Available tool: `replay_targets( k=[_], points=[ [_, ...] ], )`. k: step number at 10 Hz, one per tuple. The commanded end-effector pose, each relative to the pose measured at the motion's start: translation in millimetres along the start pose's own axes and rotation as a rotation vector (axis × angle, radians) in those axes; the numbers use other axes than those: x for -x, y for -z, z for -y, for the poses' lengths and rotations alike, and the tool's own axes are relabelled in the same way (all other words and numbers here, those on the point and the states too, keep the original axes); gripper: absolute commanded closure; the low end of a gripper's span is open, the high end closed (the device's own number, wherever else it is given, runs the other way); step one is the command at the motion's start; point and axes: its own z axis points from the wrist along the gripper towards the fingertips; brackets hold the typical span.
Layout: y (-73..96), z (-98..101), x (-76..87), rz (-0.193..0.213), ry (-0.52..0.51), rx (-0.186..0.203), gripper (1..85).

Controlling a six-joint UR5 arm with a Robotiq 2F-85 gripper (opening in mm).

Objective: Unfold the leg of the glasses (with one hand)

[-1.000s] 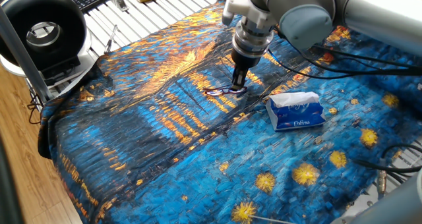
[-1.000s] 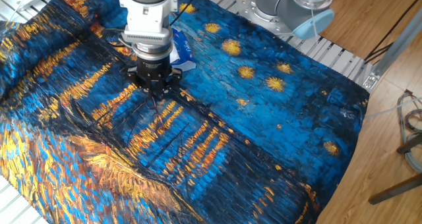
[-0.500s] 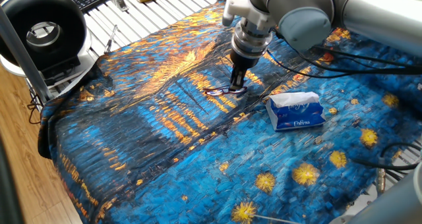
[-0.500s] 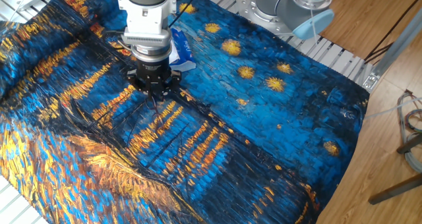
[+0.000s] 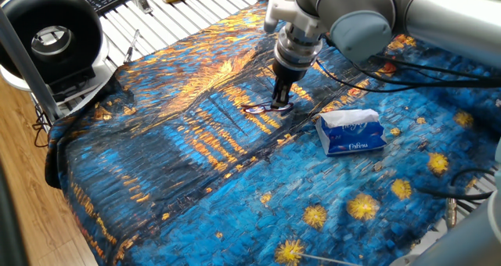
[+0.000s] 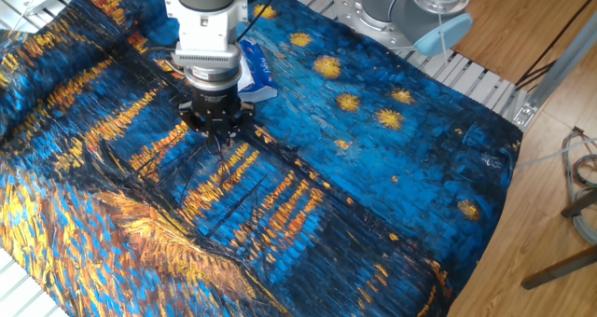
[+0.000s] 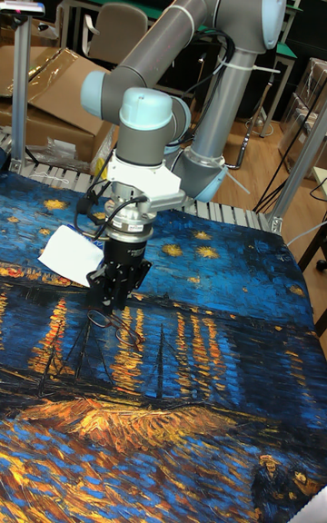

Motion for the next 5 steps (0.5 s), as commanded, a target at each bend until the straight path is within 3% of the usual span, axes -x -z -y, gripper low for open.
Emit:
replay_targets(
  k=[1,5],
  points=[
    [-2.3,3.1,0.4,0.006,-0.008,0.001,54.0],
    [-2.4,3.1,-0.9,-0.001,-0.009,0.0,53.3]
  ],
)
